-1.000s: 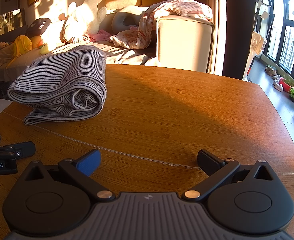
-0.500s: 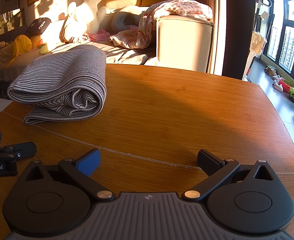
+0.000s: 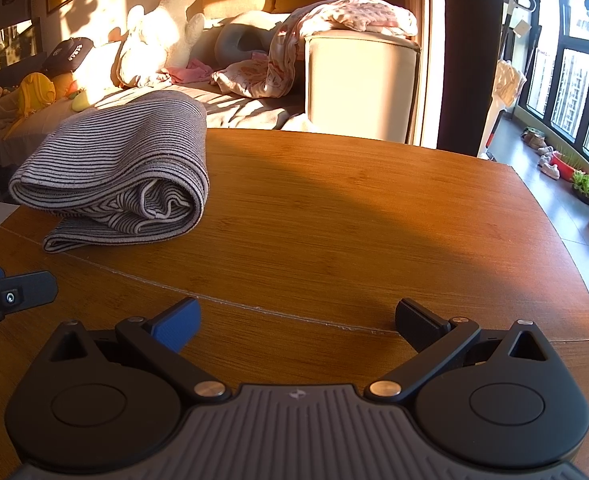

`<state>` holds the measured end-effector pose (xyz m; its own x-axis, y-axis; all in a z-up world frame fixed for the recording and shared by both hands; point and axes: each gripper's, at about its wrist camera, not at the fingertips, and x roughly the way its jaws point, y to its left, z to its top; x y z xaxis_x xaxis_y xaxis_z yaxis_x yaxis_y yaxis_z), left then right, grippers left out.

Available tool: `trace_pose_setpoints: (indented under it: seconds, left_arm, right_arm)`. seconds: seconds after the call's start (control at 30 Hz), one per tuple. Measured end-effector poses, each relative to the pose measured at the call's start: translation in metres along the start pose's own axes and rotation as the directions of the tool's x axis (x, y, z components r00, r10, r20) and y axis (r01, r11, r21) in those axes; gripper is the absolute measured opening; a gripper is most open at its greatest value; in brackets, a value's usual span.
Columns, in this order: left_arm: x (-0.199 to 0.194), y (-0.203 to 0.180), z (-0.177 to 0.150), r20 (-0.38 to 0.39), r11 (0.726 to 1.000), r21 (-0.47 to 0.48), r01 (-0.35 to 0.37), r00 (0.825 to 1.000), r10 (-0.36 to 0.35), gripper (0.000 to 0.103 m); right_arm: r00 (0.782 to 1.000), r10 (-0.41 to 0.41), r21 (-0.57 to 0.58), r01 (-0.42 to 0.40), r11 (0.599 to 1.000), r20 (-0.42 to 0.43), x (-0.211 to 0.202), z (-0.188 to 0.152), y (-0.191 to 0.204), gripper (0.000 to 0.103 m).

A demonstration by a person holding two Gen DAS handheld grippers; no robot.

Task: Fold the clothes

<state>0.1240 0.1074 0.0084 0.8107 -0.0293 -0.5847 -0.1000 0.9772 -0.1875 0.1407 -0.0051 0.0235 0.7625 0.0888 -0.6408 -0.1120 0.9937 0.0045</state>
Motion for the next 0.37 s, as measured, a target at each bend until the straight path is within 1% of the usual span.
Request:
trace_pose_setpoints:
  seconds: [0.1, 0.17, 0.37]
  left_arm:
    - [0.0, 0.0003, 0.0012, 0.002, 1.0, -0.017, -0.021, 1.0, 0.021, 0.101]
    - [-0.0005, 0.0013, 0.0012, 0.004, 0.999, -0.024, -0.025, 1.0, 0.025, 0.103]
    - [-0.0019, 0.0042, 0.0012, 0.008, 0.998, -0.044, -0.035, 0.999, 0.036, 0.103]
  right_arm:
    - [1.0, 0.0, 0.0, 0.0, 1.0, 0.0, 0.0002, 0.0002, -0.0006, 0.103]
    - [1.0, 0.0, 0.001, 0.0, 1.0, 0.0, 0.0004, 0.0002, -0.0007, 0.103]
    - [1.0, 0.001, 0.001, -0.001, 1.0, 0.0, 0.0004, 0.0001, -0.0009, 0.103]
